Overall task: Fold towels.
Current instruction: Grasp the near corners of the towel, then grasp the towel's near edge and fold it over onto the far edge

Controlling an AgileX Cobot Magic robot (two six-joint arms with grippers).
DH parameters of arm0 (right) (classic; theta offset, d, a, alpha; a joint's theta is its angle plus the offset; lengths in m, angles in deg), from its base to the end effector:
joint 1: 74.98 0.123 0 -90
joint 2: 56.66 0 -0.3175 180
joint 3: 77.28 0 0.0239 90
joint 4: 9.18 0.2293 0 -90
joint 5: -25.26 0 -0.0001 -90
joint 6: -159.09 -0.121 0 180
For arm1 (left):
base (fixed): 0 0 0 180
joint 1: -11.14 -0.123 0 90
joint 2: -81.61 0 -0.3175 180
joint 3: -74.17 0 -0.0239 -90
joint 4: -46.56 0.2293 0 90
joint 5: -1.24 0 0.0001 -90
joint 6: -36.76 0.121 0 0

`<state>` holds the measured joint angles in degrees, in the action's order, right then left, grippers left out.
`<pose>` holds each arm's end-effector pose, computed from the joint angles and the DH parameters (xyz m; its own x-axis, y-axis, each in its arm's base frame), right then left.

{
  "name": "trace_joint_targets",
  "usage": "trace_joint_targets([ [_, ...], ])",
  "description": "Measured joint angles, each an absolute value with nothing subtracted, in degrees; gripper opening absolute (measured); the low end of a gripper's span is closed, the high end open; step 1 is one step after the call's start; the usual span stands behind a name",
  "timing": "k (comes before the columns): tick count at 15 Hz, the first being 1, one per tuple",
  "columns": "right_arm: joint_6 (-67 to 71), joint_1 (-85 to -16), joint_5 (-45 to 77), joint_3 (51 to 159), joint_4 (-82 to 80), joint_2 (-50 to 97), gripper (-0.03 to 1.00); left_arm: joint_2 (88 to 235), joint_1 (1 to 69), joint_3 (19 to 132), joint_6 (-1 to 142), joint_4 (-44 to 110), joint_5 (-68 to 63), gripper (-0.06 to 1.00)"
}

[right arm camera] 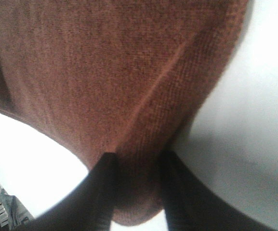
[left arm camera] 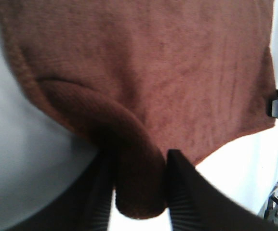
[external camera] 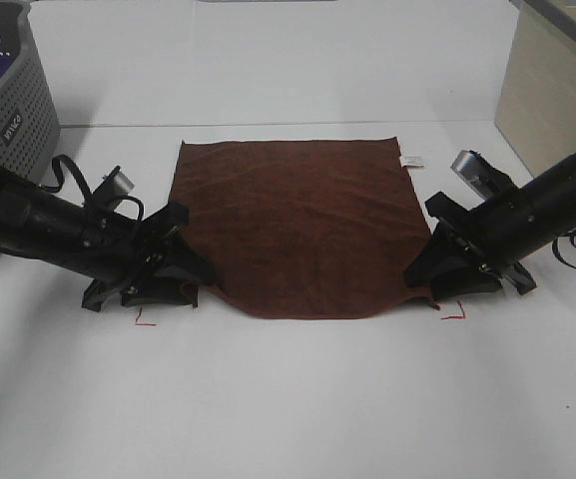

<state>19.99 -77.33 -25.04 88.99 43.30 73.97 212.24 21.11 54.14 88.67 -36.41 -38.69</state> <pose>0.3614 0.0591 0.0957 -0.9997 0.0252 -0.0013 0.0192 0.7919 0.6103 0.3580 -0.1413 0.0903 -0.9760 -0.2073 -0.0659 -0.1017 0.7027 -0.7042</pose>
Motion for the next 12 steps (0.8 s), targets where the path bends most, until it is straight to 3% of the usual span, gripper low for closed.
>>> trace_joint_targets([
  [1,19.82,-77.33,-24.53,88.99,43.02,74.31,0.17,212.41,21.11,54.14,88.55,-36.18,-38.12,0.13],
  [3,19.82,-77.16,-23.95,88.82,42.67,74.31,0.04,212.41,21.11,54.14,88.55,-35.95,-38.00,0.03],
  [9,15.18,-77.16,-26.99,88.36,37.86,71.56,0.02,212.30,21.29,53.91,81.16,-27.76,-42.87,0.01],
  [12,11.80,-77.04,-27.91,83.20,34.65,67.78,0.02,208.17,22.38,49.38,77.55,-23.98,-43.22,0.01],
])
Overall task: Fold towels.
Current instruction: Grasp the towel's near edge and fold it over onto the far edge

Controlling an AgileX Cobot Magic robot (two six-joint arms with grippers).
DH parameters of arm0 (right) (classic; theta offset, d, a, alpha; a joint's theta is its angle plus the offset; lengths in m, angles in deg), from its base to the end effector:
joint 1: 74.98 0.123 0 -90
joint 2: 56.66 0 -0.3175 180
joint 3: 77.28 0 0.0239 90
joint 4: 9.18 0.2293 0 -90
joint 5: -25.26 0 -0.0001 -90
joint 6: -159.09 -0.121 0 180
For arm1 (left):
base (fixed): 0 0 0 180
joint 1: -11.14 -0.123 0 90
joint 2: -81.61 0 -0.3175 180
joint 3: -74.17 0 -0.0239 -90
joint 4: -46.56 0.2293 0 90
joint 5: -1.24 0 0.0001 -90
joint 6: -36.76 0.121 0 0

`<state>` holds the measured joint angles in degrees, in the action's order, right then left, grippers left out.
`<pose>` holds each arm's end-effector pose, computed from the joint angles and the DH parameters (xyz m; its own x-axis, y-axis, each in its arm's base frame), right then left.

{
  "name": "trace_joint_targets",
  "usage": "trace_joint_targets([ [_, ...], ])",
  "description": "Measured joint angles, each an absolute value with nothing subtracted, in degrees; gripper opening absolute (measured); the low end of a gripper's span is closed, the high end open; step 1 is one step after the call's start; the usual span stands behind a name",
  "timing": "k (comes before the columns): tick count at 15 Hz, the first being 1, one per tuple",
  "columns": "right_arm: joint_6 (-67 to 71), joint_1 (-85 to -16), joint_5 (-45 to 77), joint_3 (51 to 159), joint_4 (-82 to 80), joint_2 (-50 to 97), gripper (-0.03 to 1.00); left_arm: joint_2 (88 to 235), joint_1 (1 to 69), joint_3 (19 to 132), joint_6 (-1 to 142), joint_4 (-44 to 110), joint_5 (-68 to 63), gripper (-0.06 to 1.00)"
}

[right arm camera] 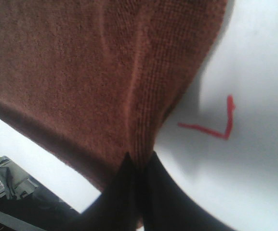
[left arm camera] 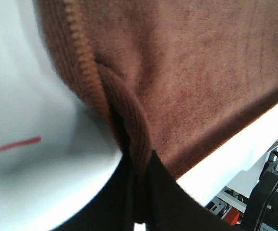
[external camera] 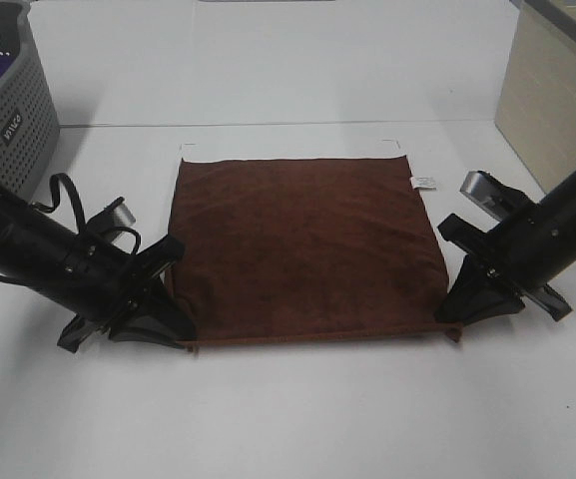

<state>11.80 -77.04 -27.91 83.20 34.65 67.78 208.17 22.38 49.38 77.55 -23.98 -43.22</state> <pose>0.3221 0.0556 0.1138 -0.9939 -0.0048 0.1103 0.0576 0.8298 0.5551 0.3146 -0.1441 0.0990 -0.9914 -0.1006 0.0837 -0.1307 0.7314 -0.6693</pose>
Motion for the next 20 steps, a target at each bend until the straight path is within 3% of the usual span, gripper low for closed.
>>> trace_joint_targets([
  [7,8.08,-76.99,-29.17,73.35,33.22,60.50,0.02,201.47,22.60,40.21,72.91,-21.22,-44.48,0.01],
  [11,7.73,-76.99,-30.54,80.86,32.24,60.27,0.02,197.80,22.60,44.22,71.94,-20.59,-44.02,0.01],
  [20,7.68,-75.50,-29.40,103.54,32.76,66.06,0.02,201.75,22.55,65.71,68.16,-13.95,-35.54,0.01],
])
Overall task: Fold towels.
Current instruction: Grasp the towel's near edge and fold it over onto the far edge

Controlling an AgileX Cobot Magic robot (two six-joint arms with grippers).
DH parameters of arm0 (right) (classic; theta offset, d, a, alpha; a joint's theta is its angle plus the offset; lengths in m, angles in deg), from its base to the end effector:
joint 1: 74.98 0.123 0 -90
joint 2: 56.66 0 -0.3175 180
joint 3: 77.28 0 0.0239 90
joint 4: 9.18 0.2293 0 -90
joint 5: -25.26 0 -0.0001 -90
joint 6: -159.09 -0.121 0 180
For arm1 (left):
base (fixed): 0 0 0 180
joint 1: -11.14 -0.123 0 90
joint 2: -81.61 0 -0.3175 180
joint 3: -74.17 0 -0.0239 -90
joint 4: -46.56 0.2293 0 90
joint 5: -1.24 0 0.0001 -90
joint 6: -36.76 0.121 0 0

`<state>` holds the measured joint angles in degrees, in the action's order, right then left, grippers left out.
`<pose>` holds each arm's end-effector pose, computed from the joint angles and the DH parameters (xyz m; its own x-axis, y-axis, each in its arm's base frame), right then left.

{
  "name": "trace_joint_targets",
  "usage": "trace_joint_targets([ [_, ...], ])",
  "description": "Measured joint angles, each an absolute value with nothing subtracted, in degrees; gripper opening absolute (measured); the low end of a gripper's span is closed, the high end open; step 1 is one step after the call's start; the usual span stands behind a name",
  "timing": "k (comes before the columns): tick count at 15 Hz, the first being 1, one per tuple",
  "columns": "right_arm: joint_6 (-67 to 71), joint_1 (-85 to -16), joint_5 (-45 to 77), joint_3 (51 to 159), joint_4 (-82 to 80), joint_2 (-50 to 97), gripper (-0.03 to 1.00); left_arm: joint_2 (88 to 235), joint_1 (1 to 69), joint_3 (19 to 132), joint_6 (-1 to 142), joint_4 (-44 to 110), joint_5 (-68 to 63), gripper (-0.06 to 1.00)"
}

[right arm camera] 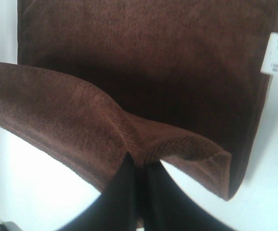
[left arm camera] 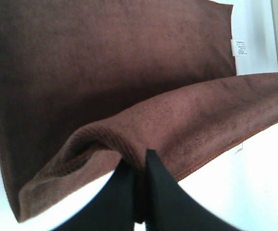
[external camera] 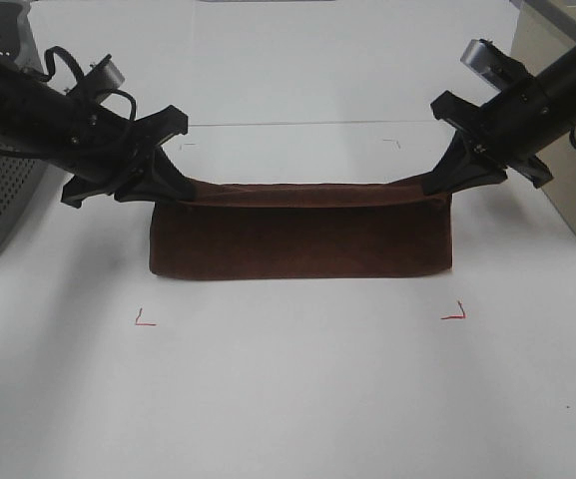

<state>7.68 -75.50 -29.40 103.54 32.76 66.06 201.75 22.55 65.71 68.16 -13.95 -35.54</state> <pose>0.4000 0.0624 0.1899 -0.9769 -0.0076 -0.2138 -0.1225 0.8393 0.5297 0.3864 -0.1424 0.1849 -0.9416 -0.1554 -0.2986 0.0652 0.7860 -0.6147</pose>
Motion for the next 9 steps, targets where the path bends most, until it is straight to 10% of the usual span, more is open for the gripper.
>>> trace_joint_targets([
  [9,7.27,-72.58,-14.21,108.87,33.62,74.60,0.02,213.16,22.78,77.57,68.84,-11.43,-26.43,0.01],
])
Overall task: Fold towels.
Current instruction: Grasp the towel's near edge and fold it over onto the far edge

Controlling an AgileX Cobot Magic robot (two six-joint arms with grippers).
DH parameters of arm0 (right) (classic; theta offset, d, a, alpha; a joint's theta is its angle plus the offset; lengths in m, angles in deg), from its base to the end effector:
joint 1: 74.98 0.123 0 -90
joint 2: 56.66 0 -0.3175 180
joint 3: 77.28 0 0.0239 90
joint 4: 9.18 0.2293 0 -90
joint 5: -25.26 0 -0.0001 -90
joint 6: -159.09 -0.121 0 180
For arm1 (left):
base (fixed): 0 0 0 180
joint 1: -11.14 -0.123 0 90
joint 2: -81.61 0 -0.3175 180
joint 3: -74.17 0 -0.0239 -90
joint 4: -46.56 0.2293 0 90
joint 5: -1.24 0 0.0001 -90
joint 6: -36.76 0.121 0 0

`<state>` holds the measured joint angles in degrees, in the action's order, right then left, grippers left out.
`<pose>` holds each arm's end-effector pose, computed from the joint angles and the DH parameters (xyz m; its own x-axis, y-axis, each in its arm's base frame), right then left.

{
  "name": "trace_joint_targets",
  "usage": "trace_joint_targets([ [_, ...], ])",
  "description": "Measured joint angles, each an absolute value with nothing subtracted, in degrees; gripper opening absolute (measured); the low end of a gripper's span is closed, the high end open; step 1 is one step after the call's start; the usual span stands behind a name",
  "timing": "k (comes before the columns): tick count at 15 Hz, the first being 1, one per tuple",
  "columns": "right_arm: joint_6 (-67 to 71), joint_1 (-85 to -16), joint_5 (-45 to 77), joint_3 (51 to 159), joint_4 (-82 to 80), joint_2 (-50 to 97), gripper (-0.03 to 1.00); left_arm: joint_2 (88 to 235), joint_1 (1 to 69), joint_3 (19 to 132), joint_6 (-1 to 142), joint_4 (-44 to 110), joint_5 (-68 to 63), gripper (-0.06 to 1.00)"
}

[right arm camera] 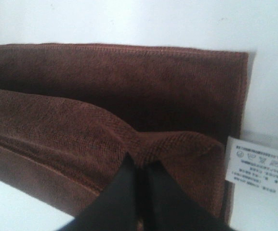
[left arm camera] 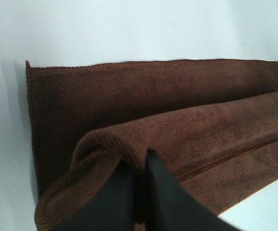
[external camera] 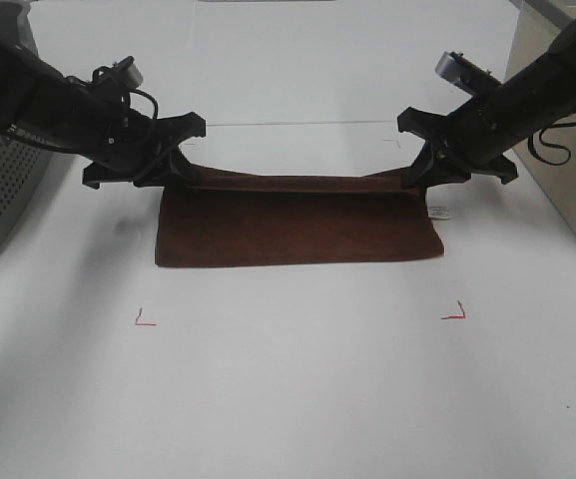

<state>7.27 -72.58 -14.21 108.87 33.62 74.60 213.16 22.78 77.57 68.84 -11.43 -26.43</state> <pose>0.4520 0.0713 0.1494 -0.9341 0.0768 -0.3486 -0.0924 0.8914 0.4438 0.4522 -0.1419 0.1481 -0.8878 -0.1794 -0.4239 0.0772 0.8499 -0.5213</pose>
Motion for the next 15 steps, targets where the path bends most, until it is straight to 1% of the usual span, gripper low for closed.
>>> trace_joint_targets([
  [6,8.02,-72.52,-6.48,108.87,35.39,78.44,0.02,218.71,24.61,81.87,70.16,-12.17,-22.42,0.03],
  [8,8.25,-72.52,-5.22,108.87,35.28,79.35,0.06,219.57,24.90,81.92,70.33,-11.89,-20.59,0.12],
  [9,8.25,-72.63,-4.70,108.87,35.17,79.87,0.11,219.80,24.90,81.92,70.33,-11.71,-19.78,0.19],
  [10,8.31,-72.63,-4.36,108.87,35.11,80.21,0.17,219.86,24.84,81.92,70.33,-11.60,-19.38,0.29],
  [11,8.31,-72.69,-4.25,108.87,35.28,80.33,0.21,219.86,24.84,81.92,70.33,-11.48,-19.32,0.34],
  [12,8.31,-72.75,-4.25,108.87,35.45,80.33,0.30,219.86,24.84,81.92,70.33,-11.43,-19.32,0.43],
  [13,8.42,-72.75,-4.65,108.93,36.48,80.33,0.41,219.86,24.84,81.92,70.33,-11.43,-19.44,0.52],
  [14,8.71,-72.75,-5.56,109.22,37.11,80.33,0.53,219.86,24.84,81.92,70.33,-11.43,-19.61,0.58],
  [15,8.88,-72.75,-7.51,109.45,37.74,79.87,0.69,219.86,24.84,81.92,70.33,-11.37,-20.59,0.66],
])
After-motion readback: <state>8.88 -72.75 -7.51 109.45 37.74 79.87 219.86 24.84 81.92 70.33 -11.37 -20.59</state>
